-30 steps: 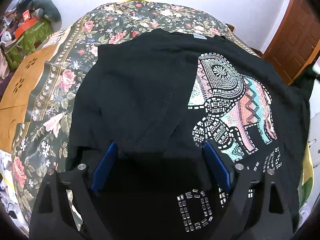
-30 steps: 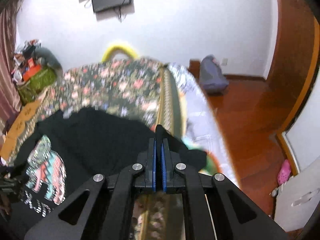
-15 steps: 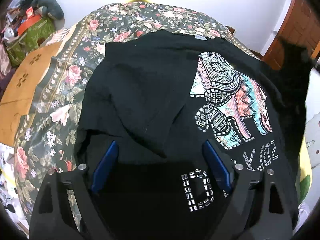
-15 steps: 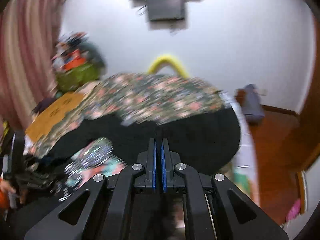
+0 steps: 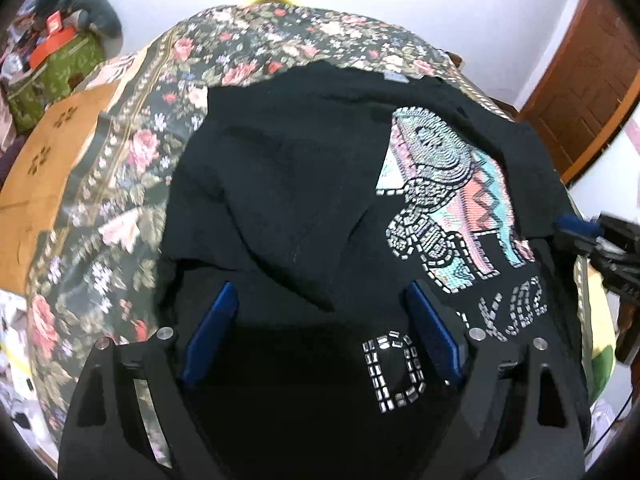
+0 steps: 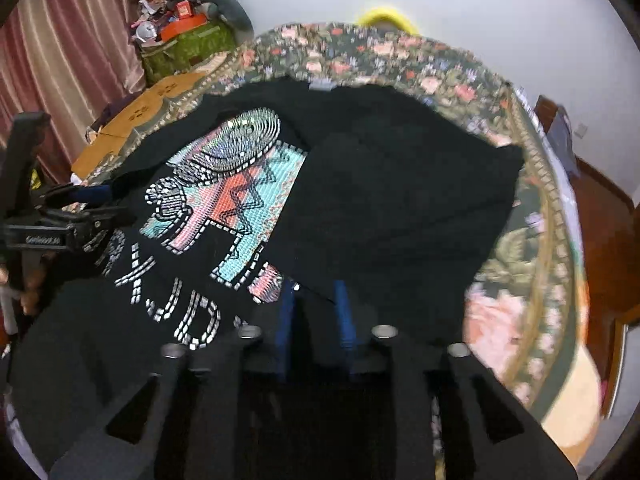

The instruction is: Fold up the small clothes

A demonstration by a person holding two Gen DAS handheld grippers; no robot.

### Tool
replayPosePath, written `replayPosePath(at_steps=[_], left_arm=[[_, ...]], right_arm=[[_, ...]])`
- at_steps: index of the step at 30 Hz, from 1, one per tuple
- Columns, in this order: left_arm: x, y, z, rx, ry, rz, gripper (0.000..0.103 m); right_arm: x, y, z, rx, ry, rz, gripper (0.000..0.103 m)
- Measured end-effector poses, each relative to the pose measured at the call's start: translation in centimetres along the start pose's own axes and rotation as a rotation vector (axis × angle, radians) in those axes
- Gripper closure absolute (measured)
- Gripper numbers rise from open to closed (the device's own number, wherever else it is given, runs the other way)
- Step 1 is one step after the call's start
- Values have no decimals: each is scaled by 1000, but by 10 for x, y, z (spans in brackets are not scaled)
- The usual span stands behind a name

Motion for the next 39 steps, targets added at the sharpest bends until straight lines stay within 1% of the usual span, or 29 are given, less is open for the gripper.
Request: replayPosePath(at_steps=[1,3,5,7,9,11,13,15,17,18,19,21,24,27,29,32,33,34,35,36,37,39], left_arm=[[4,4,2,-3,2,-14,16],[13,14,10,2,14,-46,16],[19,26,20,5,37,-77,16],[18,38,33,-5,90,-96,16],[12,46,45,4,122,-96,16],[-1,53,57,32,137,-87,16],[-17,57,68,68,148,-65,16],[-31,56,72,94,146,-45,16],[-43,55,71,103,140,-30,16],[-51,55,68,101,134,-17,16],[-56,54,66,95,131,-9,16],[-64,55,61,68,140,-10,16],[-67,59,55,17,168,-34,15],[-72,57,58,15,178,-43,9],[-73,56,62,34,166,-41,9],[-70,56,66,62,158,-14,9],[-66,54,66,63,158,-7,9],[-63,53,66,59,160,-5,9],[-57,50,66,45,164,-4,9],[-52,47,66,32,170,-3,9],[-46,44,67,22,176,-2,9],[-31,34,70,7,184,3,9]], right_arm=[[7,3,-5,9,-16,-23,63],[16,9,-18,0,-56,-60,61],[18,15,-39,-50,-97,-86,59],[12,22,-63,-131,-144,-99,59],[-2,24,-86,-206,-183,-83,59],[-24,24,-105,-260,-211,-52,59],[-39,26,-114,-293,-211,-43,59],[-56,30,-119,-319,-191,-39,59],[-68,35,-119,-322,-173,-34,72],[-74,36,-117,-301,-172,-27,89],[-78,40,-115,-273,-173,-26,95],[-81,47,-114,-211,-187,-32,96],[-89,60,-124,-162,-223,-26,97],[-94,67,-136,-157,-261,-29,97],[-95,68,-134,-135,-279,-32,97],[-87,66,-125,-99,-296,-22,93],[-80,64,-121,-98,-292,-21,86],[-72,63,-119,-100,-282,-27,76],[-64,61,-116,-102,-270,-36,72],[-52,58,-111,-100,-254,-43,63],[-43,57,-106,-96,-244,-46,57],[-18,49,-94,-85,-207,-52,55]])
Point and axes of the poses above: each gripper's, at about its wrist camera, not at the fingertips, and x roughly against the way its jaws point, z to its left, y to its top, the point moved 6 cm from there along -x, roughly the way its jaws point, and after that the axes turned 12 degrees about -z, right-handed, at the moved point
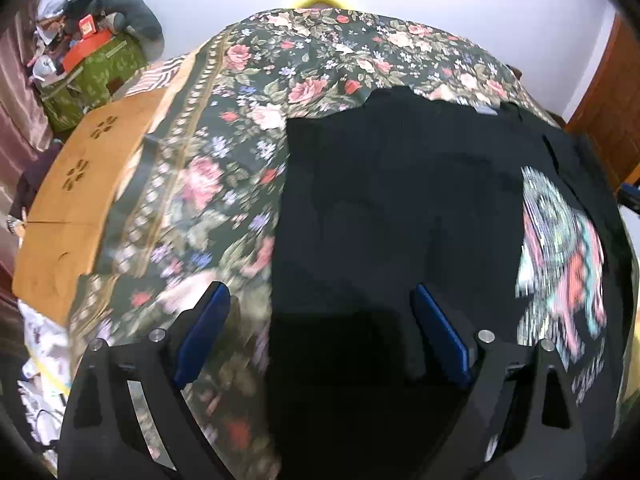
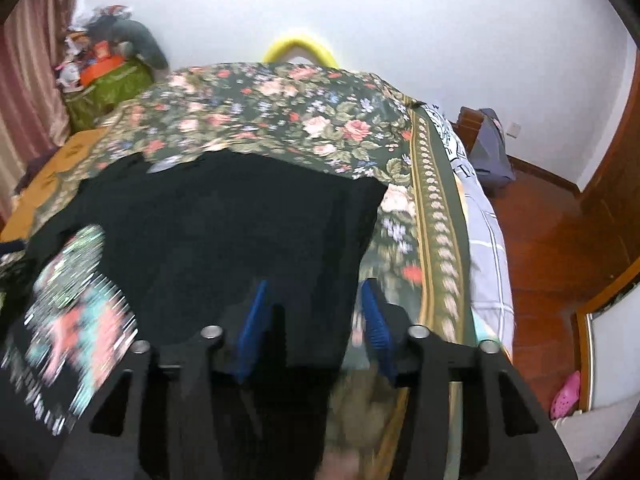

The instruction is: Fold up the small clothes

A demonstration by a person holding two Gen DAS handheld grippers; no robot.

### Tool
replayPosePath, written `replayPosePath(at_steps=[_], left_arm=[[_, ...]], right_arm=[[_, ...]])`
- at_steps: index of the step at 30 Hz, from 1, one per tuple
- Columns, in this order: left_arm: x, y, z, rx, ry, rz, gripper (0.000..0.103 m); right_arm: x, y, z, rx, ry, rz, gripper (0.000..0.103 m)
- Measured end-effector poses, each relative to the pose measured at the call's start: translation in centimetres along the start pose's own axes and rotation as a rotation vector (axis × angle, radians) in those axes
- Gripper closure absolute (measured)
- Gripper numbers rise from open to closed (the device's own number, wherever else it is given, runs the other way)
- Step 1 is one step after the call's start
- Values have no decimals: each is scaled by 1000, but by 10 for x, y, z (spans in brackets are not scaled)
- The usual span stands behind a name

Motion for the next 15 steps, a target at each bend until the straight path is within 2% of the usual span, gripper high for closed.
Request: replayPosePath(at_steps=[2,3,4,7,10,15], left_arm=[[14,-12,8,1,1,10,9],[20,-19,11,6,2,17,9],[27,-27,16,13,2,31,9],[41,-52,26,21,-3,73,9],[57,-84,32,22,4,118,9],[88,-115,37,115,-60,121,9]], right_arm=[[24,-9,4,-4,26,-3,49],[38,-15,6,-8,43,-2,41],[50,-22,9,-11,56,-4,38],[80,-49,17,-22,95,10,34],[98,-80,22,-28,97,45,33],[110,-132,31,-62,110,123,33]])
Point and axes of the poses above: each gripper's, at about its wrist camera, not at the fingertips, and x roughly against the way its jaws point, z to its left, y to its top, the point moved 6 cm from there along -x, roughly the way its jaws point, and after that the axes turned 12 degrees about -z, right-handed, at the moved point
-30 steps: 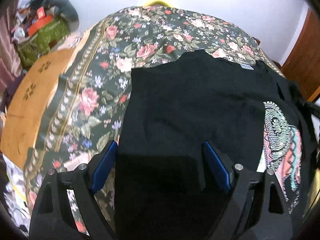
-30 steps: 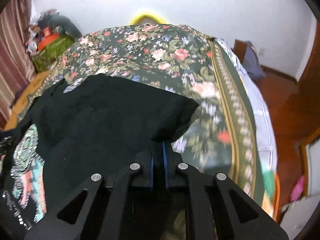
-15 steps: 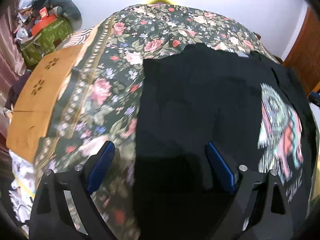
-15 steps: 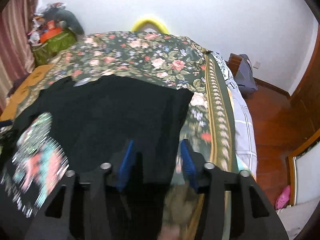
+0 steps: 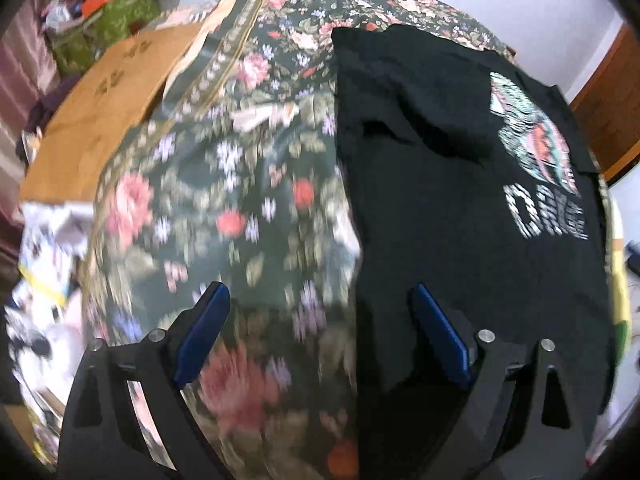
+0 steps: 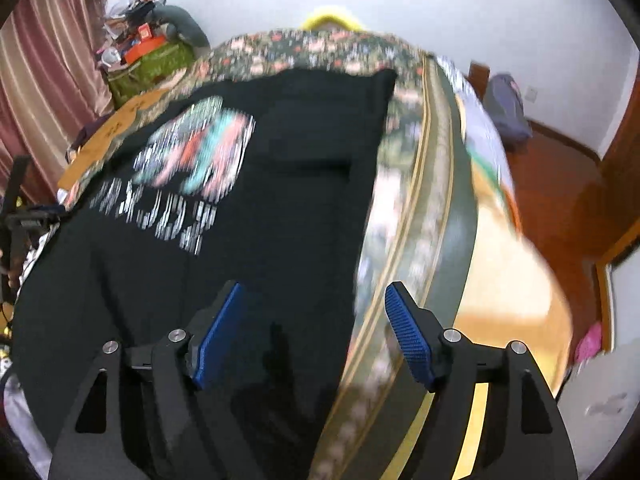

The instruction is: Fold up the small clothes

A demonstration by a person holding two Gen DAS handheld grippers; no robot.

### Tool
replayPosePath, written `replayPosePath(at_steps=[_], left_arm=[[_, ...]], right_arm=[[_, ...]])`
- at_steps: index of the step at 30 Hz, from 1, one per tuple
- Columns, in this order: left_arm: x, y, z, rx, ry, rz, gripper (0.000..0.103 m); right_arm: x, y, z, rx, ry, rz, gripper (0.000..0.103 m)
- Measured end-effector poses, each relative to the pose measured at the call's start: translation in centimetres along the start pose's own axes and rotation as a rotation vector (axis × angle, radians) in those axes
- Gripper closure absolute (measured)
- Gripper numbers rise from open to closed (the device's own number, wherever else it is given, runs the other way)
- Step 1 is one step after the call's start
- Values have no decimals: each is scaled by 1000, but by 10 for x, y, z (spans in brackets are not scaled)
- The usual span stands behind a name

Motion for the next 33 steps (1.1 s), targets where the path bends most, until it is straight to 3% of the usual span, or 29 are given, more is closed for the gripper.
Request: replayPosePath(at_steps=[3,6,9,11,12,13,14,15,18,23,27,29,32,33], left_arm=[[8,-13,-3,50,-68,14,10],[14,-20,-15,76,-142,18,28],[20,-20,-28,34,-166,-12,45],[23,-19,-37,3,-178,-29,70],[25,-17,-41,-17,-174,-36,78],[25,-13,-44,-33,-164,-39,94],[25,-10,-46,-46,-151,-42,100],[25,-6,-49,-52,-149,-42,100],[22,16,-53,-68,-145,-69,100],[27,71,-58,-95,-108,-177,100],[22,113,-54,-100,-27,-244,100],[16,125,-50,-81,5,-240,98],[14,126,-45,-64,17,-221,84],[15,123,-43,-74,27,-214,72]], right_arm=[[-6,-29,-1,-49,8,40,33],[-20,-48,-5,-107,6,77,33],[-25,-45,-7,-150,17,36,36],[-28,-38,-3,-166,53,22,55],[-30,-36,1,-160,65,22,69],[-32,-34,4,-143,71,21,81],[-34,-31,9,-119,78,20,88],[-36,-26,13,-85,76,21,97],[-39,-7,22,-26,98,4,98],[-39,53,19,-16,88,-95,98],[-39,89,7,-26,7,-177,98],[-41,100,2,-35,-36,-191,97],[-34,104,-6,-80,-47,-188,87],[-28,100,-7,-86,-51,-188,72]])
Point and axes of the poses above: each gripper's, at about its wrist camera, not at the fingertips, and x roughly against the way its jaws point, z to its left, y to its top, the point moved 6 cm from there along -x, roughly the way its jaws point, and after that the axes turned 12 degrees about -z, right-handed, at the moved point
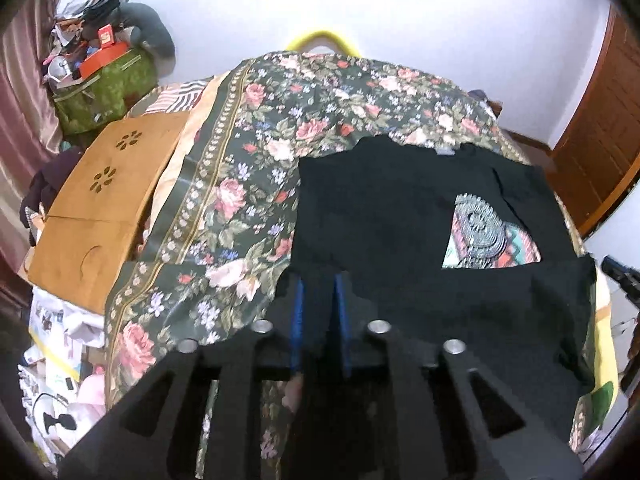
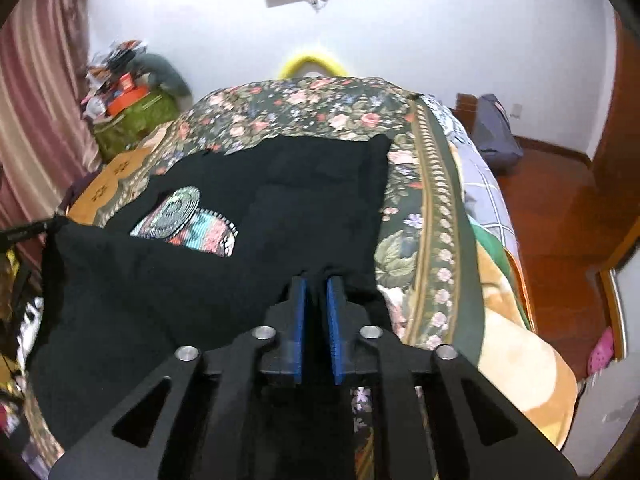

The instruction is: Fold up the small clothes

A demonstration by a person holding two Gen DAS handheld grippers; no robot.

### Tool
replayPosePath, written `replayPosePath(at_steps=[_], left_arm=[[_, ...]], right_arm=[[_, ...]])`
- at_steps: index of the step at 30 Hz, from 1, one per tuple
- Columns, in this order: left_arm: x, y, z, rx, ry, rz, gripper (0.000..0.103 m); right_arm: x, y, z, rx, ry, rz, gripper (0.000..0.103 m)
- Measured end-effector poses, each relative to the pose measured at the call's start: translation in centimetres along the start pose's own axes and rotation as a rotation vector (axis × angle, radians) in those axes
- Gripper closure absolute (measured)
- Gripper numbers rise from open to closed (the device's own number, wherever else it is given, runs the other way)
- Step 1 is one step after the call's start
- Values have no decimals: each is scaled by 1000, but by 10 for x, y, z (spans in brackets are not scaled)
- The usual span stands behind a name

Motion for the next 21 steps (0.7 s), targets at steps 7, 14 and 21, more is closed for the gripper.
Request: replayPosePath(at_steps=[7,14,21], left_arm=[[28,-47,7,-43,5,60,39],[52,-109,28,27,-13,185,36],[68,-153,19,56,-69,257,36]], right_arm=[[40,-33,-23,20,-9,33,48],[58,-84,-43,-42,-28,118,46],[50,-132,-49,-81,-26,222,46]])
Point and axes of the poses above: each gripper's, at about its wrist camera, not at the fingertips, and x roughly against the way its jaws point, z to its left, y to its top, the point moved 6 cm from there along -x, roughly the way its jaws point, and after that the axes turned 12 degrees about -z, right-handed, at the moved point
